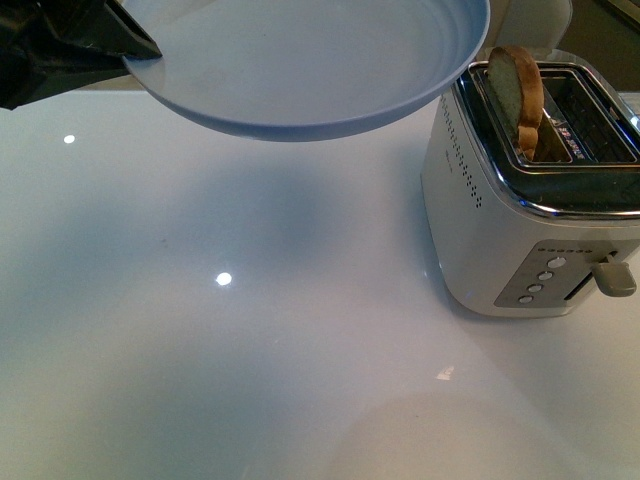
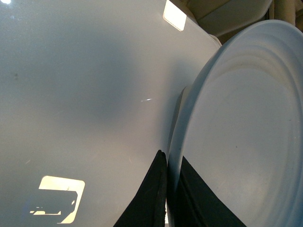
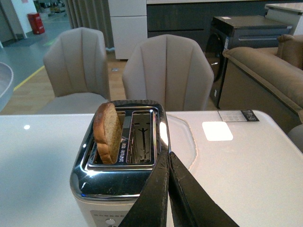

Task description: Left arm holds plate, right arm toasts bread

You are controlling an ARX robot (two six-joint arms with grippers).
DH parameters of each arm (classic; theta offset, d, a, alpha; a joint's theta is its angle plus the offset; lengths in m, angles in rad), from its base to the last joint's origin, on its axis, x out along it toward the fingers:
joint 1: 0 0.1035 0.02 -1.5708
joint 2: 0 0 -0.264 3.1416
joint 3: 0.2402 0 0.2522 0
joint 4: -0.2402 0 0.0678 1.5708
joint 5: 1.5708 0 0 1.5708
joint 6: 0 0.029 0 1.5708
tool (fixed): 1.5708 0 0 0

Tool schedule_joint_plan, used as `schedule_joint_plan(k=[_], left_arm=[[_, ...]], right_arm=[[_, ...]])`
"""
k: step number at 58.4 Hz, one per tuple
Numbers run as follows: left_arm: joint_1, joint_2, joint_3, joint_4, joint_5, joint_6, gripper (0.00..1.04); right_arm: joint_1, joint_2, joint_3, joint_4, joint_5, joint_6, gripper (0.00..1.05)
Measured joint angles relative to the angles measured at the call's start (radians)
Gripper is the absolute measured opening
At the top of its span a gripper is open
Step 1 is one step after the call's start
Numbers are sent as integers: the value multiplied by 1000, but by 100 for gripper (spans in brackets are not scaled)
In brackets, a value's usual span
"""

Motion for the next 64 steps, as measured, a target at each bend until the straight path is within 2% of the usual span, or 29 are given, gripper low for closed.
schedule_joint_plan(k=[24,59,64], left_arm=[[0,0,0,-5,-2,2,3],[-3,0,0,-5,-5,2,3],[-3,0,0,-5,-5,2,3]], right_arm=[[0,-206,0,-196,0,0,2],[0,-373,0,-362,0,0,2],[-1,-461,0,-482,-3,0,2]])
